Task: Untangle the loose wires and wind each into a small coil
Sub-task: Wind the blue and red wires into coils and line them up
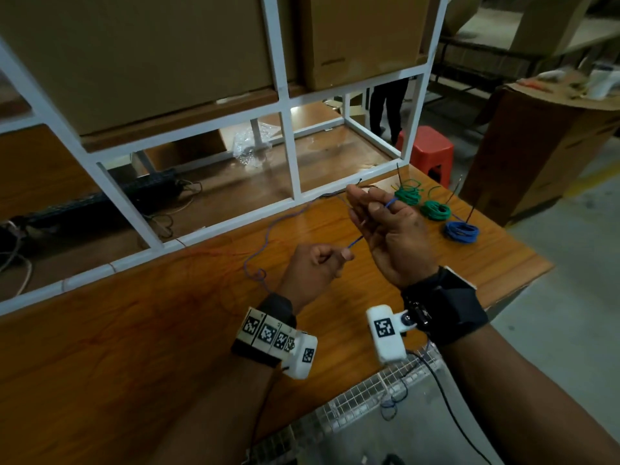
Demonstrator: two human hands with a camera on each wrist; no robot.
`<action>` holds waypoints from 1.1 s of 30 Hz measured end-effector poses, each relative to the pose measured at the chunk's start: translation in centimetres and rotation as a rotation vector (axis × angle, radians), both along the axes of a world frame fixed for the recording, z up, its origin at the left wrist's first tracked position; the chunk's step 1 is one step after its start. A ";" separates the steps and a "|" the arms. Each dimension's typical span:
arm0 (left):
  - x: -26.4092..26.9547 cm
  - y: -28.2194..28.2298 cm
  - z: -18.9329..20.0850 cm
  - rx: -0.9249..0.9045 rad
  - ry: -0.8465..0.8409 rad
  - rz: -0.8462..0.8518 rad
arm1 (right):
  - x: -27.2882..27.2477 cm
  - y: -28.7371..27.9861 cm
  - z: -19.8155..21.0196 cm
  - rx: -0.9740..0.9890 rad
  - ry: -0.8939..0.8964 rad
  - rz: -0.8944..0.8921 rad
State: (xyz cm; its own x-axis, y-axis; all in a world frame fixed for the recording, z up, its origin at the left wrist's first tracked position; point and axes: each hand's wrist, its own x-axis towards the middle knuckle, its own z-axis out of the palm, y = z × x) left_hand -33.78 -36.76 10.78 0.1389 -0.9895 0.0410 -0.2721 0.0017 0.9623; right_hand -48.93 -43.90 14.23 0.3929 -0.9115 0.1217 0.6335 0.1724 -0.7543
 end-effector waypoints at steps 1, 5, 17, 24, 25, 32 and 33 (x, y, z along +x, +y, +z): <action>0.6 0.1 -0.1 -0.012 -0.056 -0.008 | 0.2 0.1 -0.6 -0.023 0.034 -0.037; 2.8 0.4 -0.1 -0.013 -0.323 -0.080 | 0.8 0.0 -2.4 -0.355 0.476 -0.215; 8.6 0.9 7.0 -0.213 -0.534 -0.141 | -1.9 -0.4 -2.3 -0.696 1.187 0.539; 7.4 -3.5 9.5 -0.274 -0.329 -0.274 | 0.6 2.2 -0.7 -0.483 0.705 0.819; 7.4 -3.9 9.6 -0.264 -0.250 -0.302 | 0.6 2.5 -0.2 -0.459 0.632 0.857; 7.3 -6.3 5.8 -0.197 0.017 -0.243 | 1.8 1.3 3.8 -0.230 0.001 0.597; 6.8 -6.5 4.6 -0.193 -0.011 -0.236 | 2.2 0.4 4.0 -0.180 -0.042 0.479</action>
